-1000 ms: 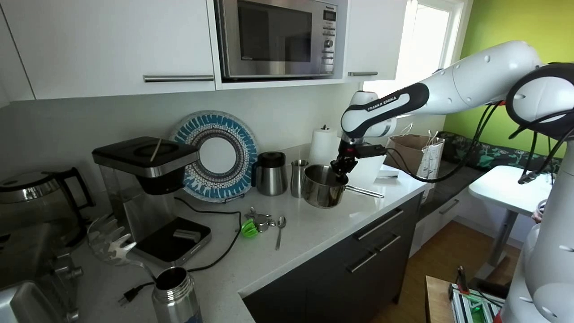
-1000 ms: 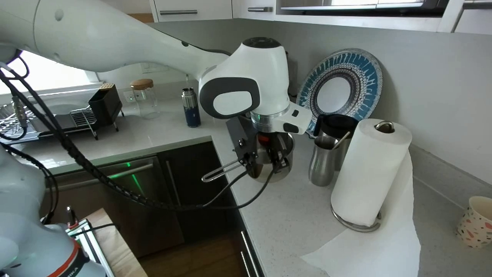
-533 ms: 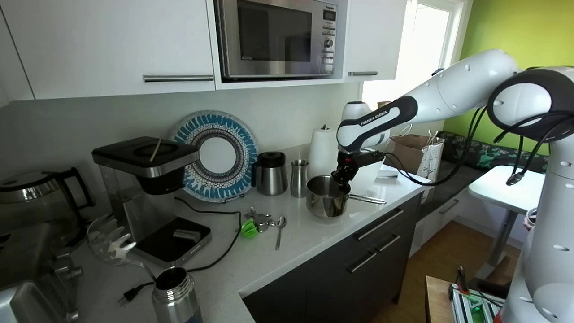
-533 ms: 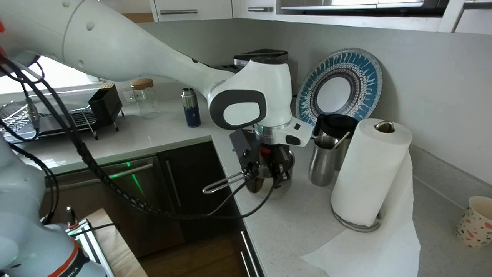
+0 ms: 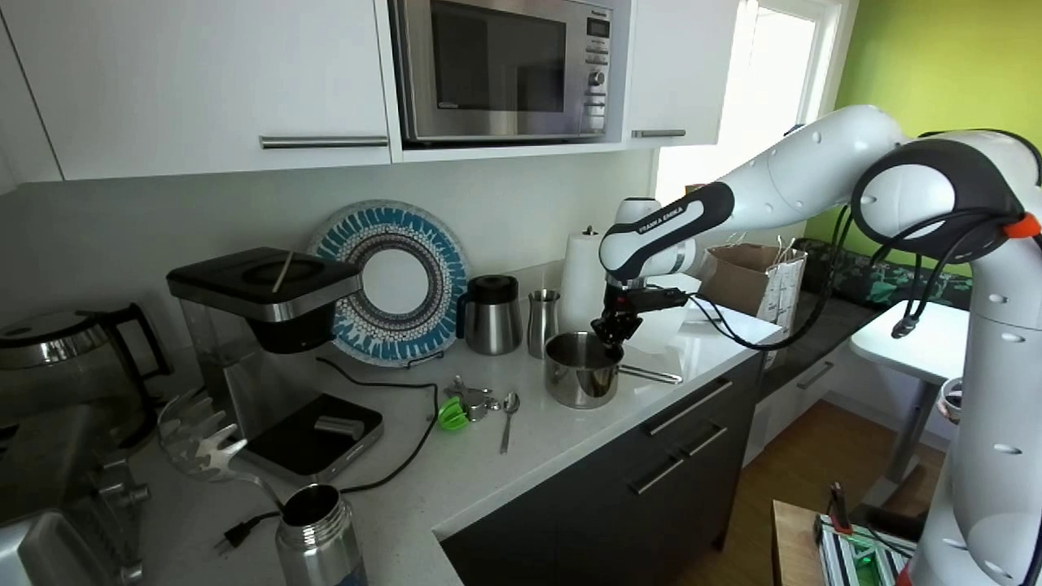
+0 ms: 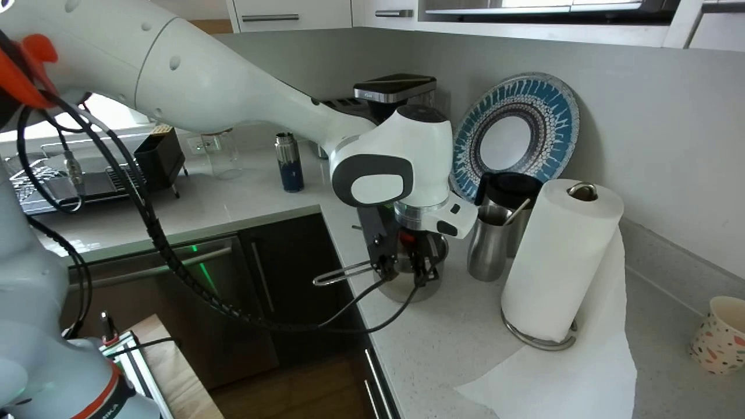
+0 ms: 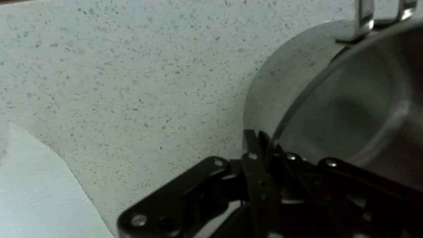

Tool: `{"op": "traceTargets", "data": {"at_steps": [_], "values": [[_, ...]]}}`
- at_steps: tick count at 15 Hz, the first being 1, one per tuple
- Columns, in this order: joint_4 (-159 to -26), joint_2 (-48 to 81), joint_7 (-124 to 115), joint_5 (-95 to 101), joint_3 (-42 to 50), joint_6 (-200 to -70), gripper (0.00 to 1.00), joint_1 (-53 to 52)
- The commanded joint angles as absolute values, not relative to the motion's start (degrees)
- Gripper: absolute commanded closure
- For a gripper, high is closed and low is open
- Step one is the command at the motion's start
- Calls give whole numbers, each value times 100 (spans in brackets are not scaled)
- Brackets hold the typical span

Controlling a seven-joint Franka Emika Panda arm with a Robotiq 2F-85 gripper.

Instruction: Take the stuff out of the pot

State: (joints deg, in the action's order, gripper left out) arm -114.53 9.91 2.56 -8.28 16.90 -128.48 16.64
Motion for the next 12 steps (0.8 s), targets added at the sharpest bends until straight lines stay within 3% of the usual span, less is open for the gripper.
{"op": "traceTargets", "data": {"at_steps": [1,9,11,12], "values": [[-11125,1087,108,-711,1687,-12582,64,1739],[-11956,-547,1260,-126,1495,-12777,5,1524],[-12474,-925,1328,107,1256,-13025,0,1312],[-11759,-446,1246,-135,1452,-12717,8,1470]]}}
